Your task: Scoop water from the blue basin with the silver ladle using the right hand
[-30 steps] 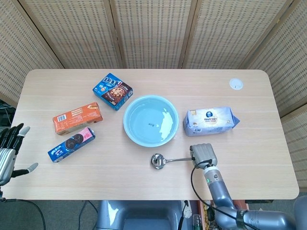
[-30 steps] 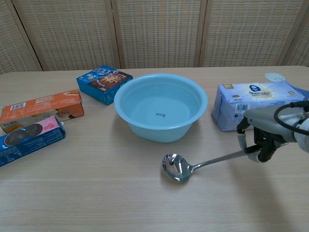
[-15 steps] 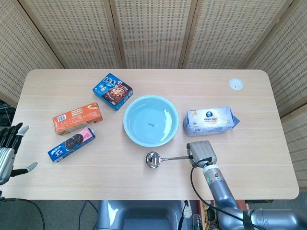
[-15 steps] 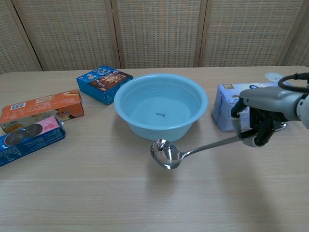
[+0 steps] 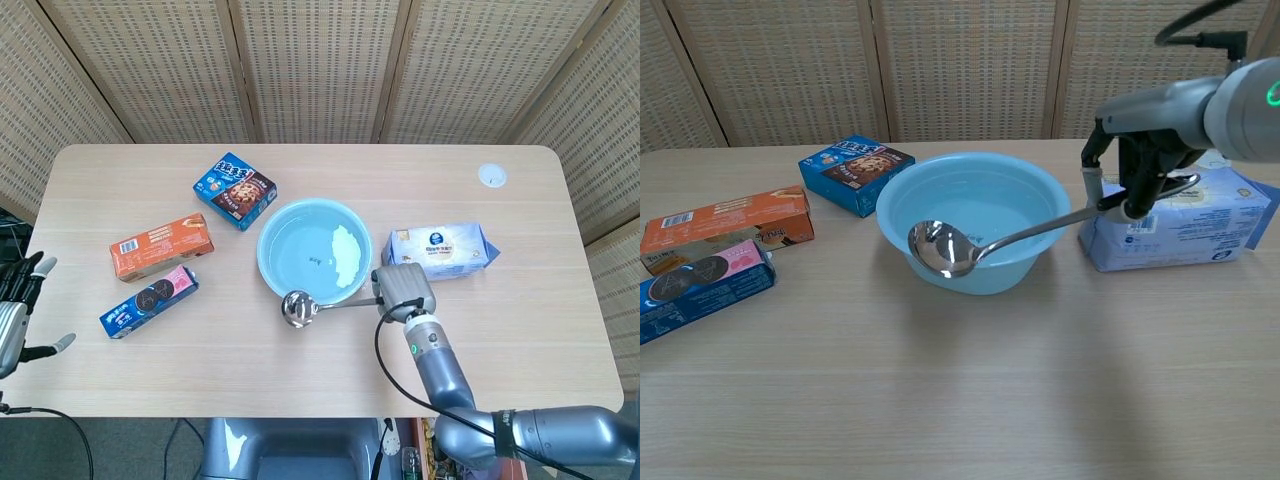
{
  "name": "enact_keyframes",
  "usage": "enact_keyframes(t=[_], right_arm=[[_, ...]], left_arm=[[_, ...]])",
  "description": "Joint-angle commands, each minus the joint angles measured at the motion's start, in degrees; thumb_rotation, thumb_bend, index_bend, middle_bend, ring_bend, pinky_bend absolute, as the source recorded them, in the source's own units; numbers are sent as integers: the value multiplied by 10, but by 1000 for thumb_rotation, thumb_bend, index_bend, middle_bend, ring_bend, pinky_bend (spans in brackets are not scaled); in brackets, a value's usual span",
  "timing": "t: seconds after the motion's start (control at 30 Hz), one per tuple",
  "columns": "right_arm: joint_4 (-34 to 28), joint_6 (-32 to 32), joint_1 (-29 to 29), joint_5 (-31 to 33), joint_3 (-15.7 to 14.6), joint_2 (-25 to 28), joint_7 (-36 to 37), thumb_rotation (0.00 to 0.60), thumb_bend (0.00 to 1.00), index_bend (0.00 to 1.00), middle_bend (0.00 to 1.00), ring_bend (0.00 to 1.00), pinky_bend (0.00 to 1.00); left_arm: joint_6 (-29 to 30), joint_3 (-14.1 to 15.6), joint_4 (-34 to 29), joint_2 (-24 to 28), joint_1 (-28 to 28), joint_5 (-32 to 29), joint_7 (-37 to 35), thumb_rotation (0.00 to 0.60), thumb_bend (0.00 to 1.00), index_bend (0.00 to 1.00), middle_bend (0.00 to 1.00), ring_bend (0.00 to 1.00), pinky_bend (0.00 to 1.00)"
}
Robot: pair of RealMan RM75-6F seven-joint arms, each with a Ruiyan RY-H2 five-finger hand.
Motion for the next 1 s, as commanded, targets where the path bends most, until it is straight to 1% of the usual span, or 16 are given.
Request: enact_keyframes(t=[0.03,0.1,0.2,0.27,0.37,0.43,0.57,0.67,0.7,0.8,0.9,0.97,1.0], right_arm=[[54,22,49,41,26,-23,-30,600,891,701,985,997,1000],[107,26,78,61,38,-47,-41,600,891,701,985,997,1000],[163,22,104,74,41,-74,-52,600,891,701,985,997,1000],[207,17,121,64,35,-92,-60,600,891,702,985,997,1000],[256,11,135,49,22,-113,-68,600,892,703,985,997,1000],[284,7,140,40,15,-125,-70,600,892,704,985,997,1000],[353,-10,146,14,-9,-157,-70,600,893,707,985,997,1000],[376,-22,144,3,-19,-170,-67,600,893,707,985,997,1000],[390,-37,143,-11,-27,-180,-59,600,893,707,986,997,1000],[430,-55,140,-66,-43,-203,-29,600,894,709,987,997,1000],[471,-61,140,-117,-61,-225,-14,600,893,711,989,997,1000],[492,-63,141,-138,-65,-235,-7,600,897,714,992,997,1000],[512,-62,142,-159,-70,-243,-2,600,903,717,993,997,1000]], left_arm=[[-5,-4,1,0,-3,-8,1,600,0,0,0,0,0],[-7,-7,2,0,-5,-14,2,600,0,0,0,0,0],[-12,-10,1,-1,-8,-23,3,600,0,0,0,0,0],[-17,-11,2,-1,-10,-30,3,600,0,0,0,0,0],[-23,-13,3,-1,-13,-37,4,600,0,0,0,0,0],[-28,-14,4,-1,-15,-43,4,600,0,0,0,0,0],[-40,-19,8,-2,-21,-58,6,600,0,0,0,0,0],[-44,-20,8,-3,-23,-63,7,600,0,0,0,0,0],[-51,-19,10,-4,-26,-67,9,600,0,0,0,0,0],[-60,-21,11,-6,-31,-75,14,600,0,0,0,0,0],[-62,-22,11,-7,-33,-81,16,600,0,0,0,0,0],[-62,-23,11,-7,-34,-82,17,600,0,0,0,0,0],[-64,-23,12,-8,-35,-84,18,600,0,0,0,0,0]])
